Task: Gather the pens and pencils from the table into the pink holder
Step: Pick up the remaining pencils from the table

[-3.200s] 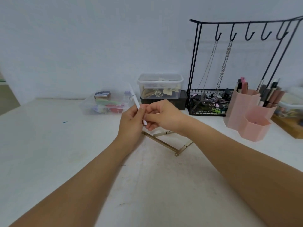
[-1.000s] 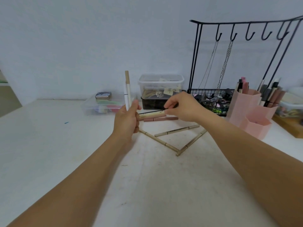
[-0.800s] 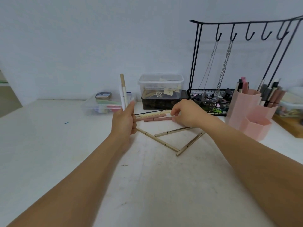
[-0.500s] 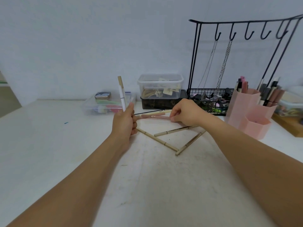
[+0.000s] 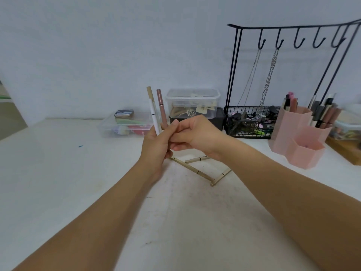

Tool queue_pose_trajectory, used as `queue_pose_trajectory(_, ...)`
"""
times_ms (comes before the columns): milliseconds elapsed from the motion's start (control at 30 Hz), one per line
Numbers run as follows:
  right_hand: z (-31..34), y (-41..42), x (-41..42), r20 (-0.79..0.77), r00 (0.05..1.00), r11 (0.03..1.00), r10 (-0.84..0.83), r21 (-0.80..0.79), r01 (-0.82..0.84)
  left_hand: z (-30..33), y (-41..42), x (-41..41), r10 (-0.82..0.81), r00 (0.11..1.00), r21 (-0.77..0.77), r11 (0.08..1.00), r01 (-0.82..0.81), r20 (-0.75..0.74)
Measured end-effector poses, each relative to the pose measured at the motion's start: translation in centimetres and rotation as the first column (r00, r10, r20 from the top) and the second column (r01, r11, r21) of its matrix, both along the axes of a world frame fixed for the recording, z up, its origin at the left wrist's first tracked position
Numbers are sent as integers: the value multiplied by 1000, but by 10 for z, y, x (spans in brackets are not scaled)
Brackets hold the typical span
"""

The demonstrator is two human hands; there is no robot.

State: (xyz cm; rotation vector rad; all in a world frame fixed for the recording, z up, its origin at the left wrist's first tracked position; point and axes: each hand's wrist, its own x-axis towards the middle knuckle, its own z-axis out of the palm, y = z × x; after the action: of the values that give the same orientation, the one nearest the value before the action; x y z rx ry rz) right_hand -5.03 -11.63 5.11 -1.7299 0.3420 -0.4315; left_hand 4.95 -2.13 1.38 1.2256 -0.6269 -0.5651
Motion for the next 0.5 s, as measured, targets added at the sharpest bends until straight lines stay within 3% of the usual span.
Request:
queue_pose_trajectory(167,-13,13,7,11,996,992,-94,-88,95,-3,-4,2,50,999,44,998,-50,-12)
queue_pose_trajectory(333,-12,5,7,-16,991,952,-136,-279,127,-4,-1,7,123,987,126,983,-135,100)
queue_pose_trajectory(500,-10,-35,-4,-75,943,713,-325,-675,192,-4,2,16,163,987,82,983,-163,3)
